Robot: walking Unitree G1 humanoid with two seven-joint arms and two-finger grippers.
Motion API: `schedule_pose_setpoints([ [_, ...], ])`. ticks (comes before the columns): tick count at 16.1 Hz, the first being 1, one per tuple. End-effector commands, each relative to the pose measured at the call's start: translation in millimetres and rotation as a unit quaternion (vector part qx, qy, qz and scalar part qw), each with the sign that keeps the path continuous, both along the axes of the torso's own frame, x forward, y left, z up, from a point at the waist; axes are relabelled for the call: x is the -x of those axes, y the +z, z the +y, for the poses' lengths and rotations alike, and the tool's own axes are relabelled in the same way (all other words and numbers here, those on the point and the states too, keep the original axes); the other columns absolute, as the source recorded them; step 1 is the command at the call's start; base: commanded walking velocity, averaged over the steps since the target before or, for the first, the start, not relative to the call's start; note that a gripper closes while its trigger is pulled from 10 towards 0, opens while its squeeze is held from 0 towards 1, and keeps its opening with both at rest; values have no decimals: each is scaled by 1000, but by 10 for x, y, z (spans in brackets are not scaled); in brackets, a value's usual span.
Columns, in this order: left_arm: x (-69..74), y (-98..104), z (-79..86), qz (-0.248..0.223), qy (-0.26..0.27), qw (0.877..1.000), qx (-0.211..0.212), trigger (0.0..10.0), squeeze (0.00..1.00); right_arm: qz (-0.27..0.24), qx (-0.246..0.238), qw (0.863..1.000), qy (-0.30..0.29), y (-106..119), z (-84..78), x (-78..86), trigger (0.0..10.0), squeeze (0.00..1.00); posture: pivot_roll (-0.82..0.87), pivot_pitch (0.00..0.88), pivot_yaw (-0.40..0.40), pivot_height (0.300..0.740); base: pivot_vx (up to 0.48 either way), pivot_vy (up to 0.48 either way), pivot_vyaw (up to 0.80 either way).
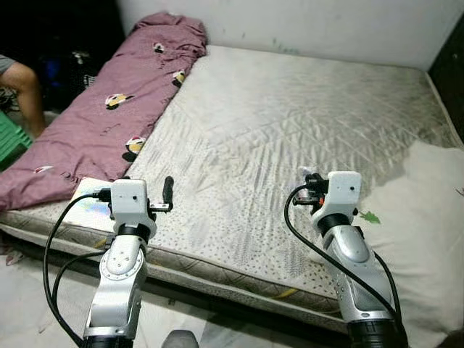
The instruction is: Clean up the room
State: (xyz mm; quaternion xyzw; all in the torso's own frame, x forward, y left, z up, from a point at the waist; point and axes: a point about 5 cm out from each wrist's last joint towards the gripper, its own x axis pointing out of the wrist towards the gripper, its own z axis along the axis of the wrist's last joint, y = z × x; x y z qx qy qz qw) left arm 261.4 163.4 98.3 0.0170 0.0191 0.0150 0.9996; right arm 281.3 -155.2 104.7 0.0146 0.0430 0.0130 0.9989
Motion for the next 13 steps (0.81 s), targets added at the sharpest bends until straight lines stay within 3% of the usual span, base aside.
schedule_pose_setpoints([
  [1, 28, -1, 23, 4, 8, 1000, 4, 10000, 0, 5, -7, 1000, -4, -12, -19, 7, 10000, 0, 31, 0, -2, 740, 0, 0, 0],
  [4, 33, 3, 7, 6, 5, 1000, 11, 10000, 0, 7, -2, 1000, -1, -9, -4, 20, 10000, 0, 28, 0, -7, 740, 0, 0, 0],
  [8, 31, -13, -8, 14, -1, 1000, 14, 10000, 0, 10, -5, 1000, -1, -10, -17, 12, 10000, 0, 23, 0, -6, 740, 0, 0, -538],
  [13, 23, -9, -17, 13, -2, 1000, 15, 10000, 0, 14, -5, 1000, 4, -7, -9, -23, 10000, 0, 26, 0, -13, 740, 0, 312, 0],
])
